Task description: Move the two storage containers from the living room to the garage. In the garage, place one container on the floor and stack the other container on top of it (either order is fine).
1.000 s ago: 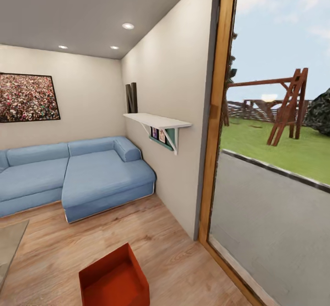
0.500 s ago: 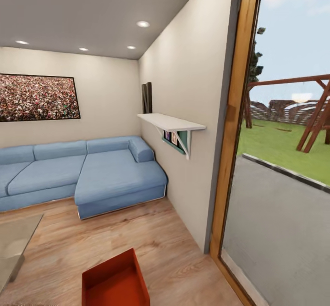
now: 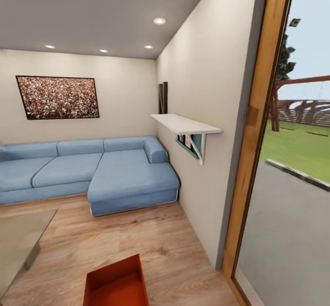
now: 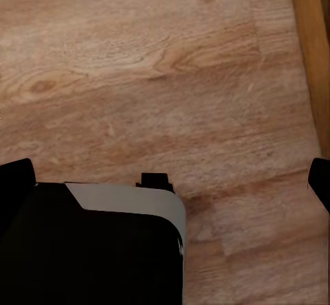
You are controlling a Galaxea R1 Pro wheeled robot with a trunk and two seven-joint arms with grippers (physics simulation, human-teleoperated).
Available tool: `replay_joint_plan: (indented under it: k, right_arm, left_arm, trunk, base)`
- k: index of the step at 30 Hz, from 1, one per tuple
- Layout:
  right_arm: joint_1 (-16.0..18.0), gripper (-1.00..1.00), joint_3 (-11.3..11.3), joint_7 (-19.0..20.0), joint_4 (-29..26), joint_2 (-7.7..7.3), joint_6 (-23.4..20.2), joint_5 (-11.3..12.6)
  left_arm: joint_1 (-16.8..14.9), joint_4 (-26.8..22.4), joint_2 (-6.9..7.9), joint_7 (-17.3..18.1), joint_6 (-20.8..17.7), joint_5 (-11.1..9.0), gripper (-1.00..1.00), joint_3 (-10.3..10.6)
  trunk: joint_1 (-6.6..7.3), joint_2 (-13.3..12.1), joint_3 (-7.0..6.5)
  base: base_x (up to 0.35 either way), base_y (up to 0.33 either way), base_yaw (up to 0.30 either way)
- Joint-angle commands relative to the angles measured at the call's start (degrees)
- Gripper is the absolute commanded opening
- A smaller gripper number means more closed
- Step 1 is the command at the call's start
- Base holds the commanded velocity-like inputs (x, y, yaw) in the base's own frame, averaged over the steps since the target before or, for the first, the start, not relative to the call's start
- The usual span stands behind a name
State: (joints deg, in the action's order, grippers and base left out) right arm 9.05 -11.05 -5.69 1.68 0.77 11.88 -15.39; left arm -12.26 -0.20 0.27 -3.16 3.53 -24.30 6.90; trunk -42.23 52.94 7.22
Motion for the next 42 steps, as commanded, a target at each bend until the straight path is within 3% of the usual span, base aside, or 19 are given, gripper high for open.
replay_joint_plan:
  k: [1,42]
  right_arm:
    - [0.1,1.0,-0.5,-0.3,0.2,0.0,0.3,-0.6]
    - [0.1,1.0,-0.5,-0.3,0.2,0.02,0.3,-0.6]
  left_arm:
    - [0.0,0.0,-0.01,-0.2,0.1,-0.4,1.0,0.5]
    - [0.0,0.0,0.02,-0.2,0.2,-0.6,1.0,0.4]
  trunk:
    - [-0.03,0.1,0.08]
    - [-0.03,0.1,0.08]
  base:
    - [0.132,-0.088,0.266]
    - [0.006,-0.004,0.266]
